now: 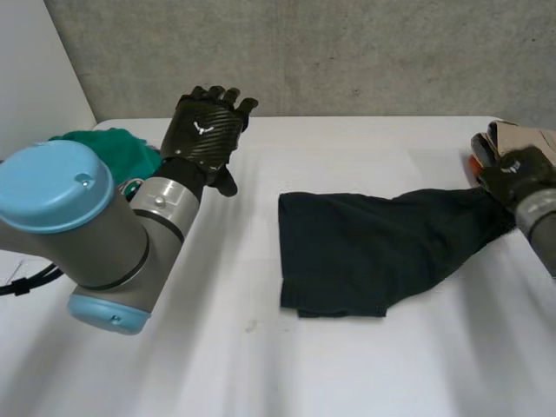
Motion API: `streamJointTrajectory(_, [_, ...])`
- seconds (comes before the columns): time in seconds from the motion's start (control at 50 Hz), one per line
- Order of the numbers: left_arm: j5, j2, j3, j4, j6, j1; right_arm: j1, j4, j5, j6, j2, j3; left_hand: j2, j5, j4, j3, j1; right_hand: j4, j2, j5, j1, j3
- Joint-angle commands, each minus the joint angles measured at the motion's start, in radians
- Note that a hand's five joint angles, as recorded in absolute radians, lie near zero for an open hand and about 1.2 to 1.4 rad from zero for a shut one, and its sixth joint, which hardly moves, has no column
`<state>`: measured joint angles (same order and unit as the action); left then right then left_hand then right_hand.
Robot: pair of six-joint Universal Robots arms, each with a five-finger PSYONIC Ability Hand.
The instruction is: Fold the laundry.
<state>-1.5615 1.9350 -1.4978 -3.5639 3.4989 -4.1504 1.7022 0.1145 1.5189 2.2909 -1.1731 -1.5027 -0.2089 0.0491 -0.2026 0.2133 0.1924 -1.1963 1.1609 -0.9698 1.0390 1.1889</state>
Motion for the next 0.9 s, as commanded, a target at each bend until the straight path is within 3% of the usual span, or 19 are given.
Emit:
streamJointTrajectory(0.02, [-0.003, -0.045, -0.045, -0.003, -0.038, -0.019, 0.285, 0.171, -0.118, -0.045, 0.023, 0.004, 0.034, -0.049, 0.028, -0.039, -0.018, -0.2, 0.235, -0.252, 0.357, 0.207])
streamJointTrajectory(0.08, [-0.003, -0.06, -0.059, -0.003, -0.052, -0.036, 0.39, 0.206, -0.259, -0.074, 0.076, -0.048, 0.034, -0.049, 0.028, -0.039, -0.018, -0.2, 0.235, -0.252, 0.357, 0.207])
streamJointTrajectory(0.16, [-0.005, -0.065, -0.065, -0.003, -0.06, -0.04, 0.471, 0.202, -0.376, -0.155, 0.156, -0.102, 0.034, -0.049, 0.028, -0.039, -0.018, -0.2, 0.235, -0.252, 0.357, 0.207])
streamJointTrajectory(0.22, [-0.005, -0.065, -0.062, -0.004, -0.06, -0.037, 0.482, 0.192, -0.384, -0.209, 0.159, -0.12, 0.034, -0.049, 0.028, -0.039, -0.018, -0.2, 0.235, -0.252, 0.357, 0.207])
streamJointTrajectory(0.24, [-0.005, -0.065, -0.059, -0.004, -0.061, -0.034, 0.479, 0.185, -0.378, -0.232, 0.152, -0.123, 0.034, -0.049, 0.028, -0.039, -0.018, 0.229, -0.194, 0.177, -0.072, -0.222])
streamJointTrajectory(0.28, [-0.006, -0.065, -0.045, -0.004, -0.066, -0.03, 0.481, 0.186, -0.381, -0.229, 0.144, -0.131, 0.034, -0.049, 0.028, -0.039, -0.018, 0.684, -0.648, 0.632, -0.526, -0.676])
streamJointTrajectory(0.32, [-0.006, -0.064, -0.033, -0.006, -0.072, -0.028, 0.461, 0.188, -0.381, -0.17, 0.078, -0.14, 0.034, -0.049, 0.028, -0.039, -0.018, 0.966, -0.931, 0.914, -0.809, -0.959])
streamJointTrajectory(0.34, [-0.006, -0.062, -0.012, -0.006, -0.08, -0.022, 0.442, 0.186, -0.381, -0.131, 0.037, -0.143, 0.034, -0.049, 0.028, -0.039, -0.018, 0.999, -0.964, 0.947, -0.842, -0.992])
streamJointTrajectory(0.42, [-0.008, -0.03, 0.074, 0.005, -0.092, 0.013, 0.314, 0.195, -0.393, 0.21, -0.134, -0.159, 0.034, -0.049, 0.028, -0.039, -0.018, 1.022, -0.986, 0.97, -0.864, -1.014])
streamJointTrajectory(0.46, [-0.009, 0.004, 0.115, 0.013, -0.092, 0.042, 0.259, 0.194, -0.391, 0.437, -0.154, -0.137, 0.034, -0.049, 0.028, -0.039, -0.018, 1.022, -0.986, 0.97, -0.864, -1.014])
streamJointTrajectory(0.56, [-0.035, 0.149, 0.296, 0.1, -0.092, 0.159, 0.166, 0.136, -0.381, 0.745, -0.16, -0.068, 0.034, -0.049, 0.028, -0.039, -0.018, 1.022, -0.986, 0.97, -0.864, -1.014])
streamJointTrajectory(0.68, [-0.051, 0.332, 0.468, 0.243, -0.093, 0.199, 0.086, -0.068, -0.362, 0.762, -0.077, 0.048, 0.034, -0.048, 0.027, -0.038, -0.017, 1.022, -0.986, 0.97, -0.864, -1.014])
streamJointTrajectory(0.74, [-0.061, 0.43, 0.542, 0.325, -0.092, 0.213, 0.092, -0.2, -0.364, 0.733, 0.082, 0.188, 0.031, -0.045, 0.024, -0.035, -0.014, 1.022, -0.986, 0.97, -0.864, -1.014])
streamJointTrajectory(0.84, [-0.149, 0.525, 0.596, 0.44, -0.083, 0.21, 0.096, -0.314, -0.359, 0.679, 0.227, 0.286, 0.022, -0.037, 0.016, -0.026, -0.005, 1.022, -0.986, 0.97, -0.864, -1.014])
streamJointTrajectory(0.9, [-0.152, 0.538, 0.597, 0.484, -0.077, 0.208, 0.118, -0.326, -0.358, 0.651, 0.289, 0.305, 0.004, -0.019, -0.002, -0.009, 0.012, 1.022, -0.986, 0.97, -0.864, -1.014])
